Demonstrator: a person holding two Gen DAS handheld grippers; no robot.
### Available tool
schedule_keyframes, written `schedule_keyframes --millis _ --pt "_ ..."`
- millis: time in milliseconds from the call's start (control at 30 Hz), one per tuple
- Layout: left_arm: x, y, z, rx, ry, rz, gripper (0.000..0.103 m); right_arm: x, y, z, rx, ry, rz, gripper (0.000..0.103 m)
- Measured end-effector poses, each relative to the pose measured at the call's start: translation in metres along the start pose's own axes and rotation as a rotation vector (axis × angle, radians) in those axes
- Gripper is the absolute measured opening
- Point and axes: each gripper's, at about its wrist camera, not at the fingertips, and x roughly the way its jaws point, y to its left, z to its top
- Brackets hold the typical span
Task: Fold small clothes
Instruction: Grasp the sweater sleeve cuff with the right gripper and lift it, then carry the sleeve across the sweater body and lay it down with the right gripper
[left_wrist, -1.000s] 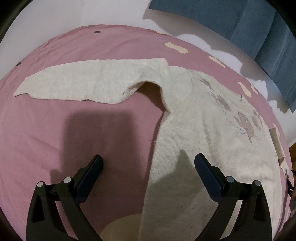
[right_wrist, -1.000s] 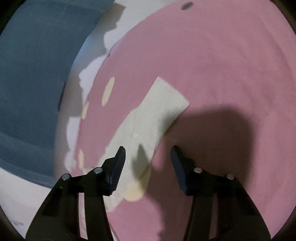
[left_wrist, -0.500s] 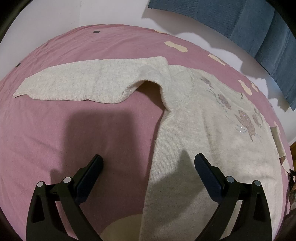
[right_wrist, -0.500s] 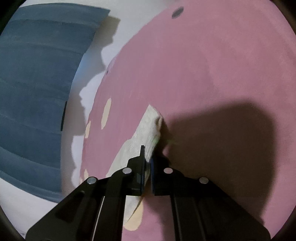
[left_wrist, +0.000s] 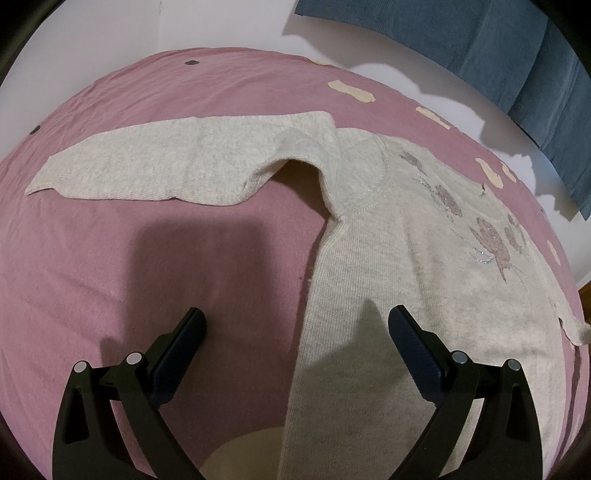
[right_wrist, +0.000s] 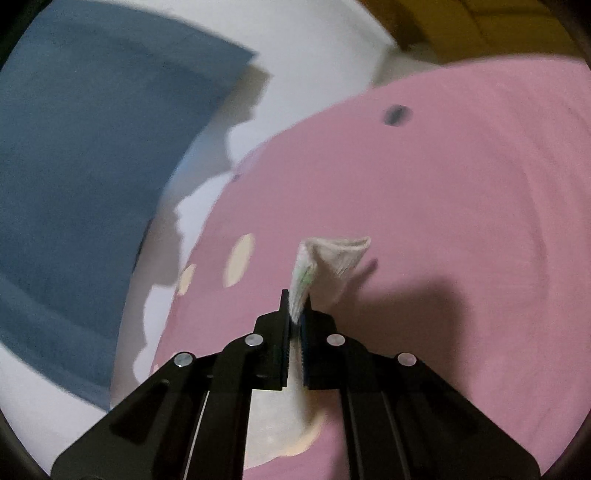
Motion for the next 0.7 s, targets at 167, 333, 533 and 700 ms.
schedule_keyframes --millis 167,333,533,700 --pt "0.0 -0.001 0.0 0.0 0.003 0.002 0.098 -0.005 0.08 -0.035 -0.149 0.051 0.117 0.004" --pt "-0.001 0.0 0.0 -0.007 -0.001 -0.009 0.098 0.014 0.165 -0.1 -0.302 0.16 0.233 0.004" --pt "-0.002 0.003 0.0 -0.022 -0.008 -0.032 0.098 0.04 0.246 -0.198 -0.472 0.302 0.328 0.004" --pt "-0.002 0.003 0.0 -0.026 -0.009 -0.039 0.098 0.042 0.286 -0.286 -0.585 0.416 0.39 0.004"
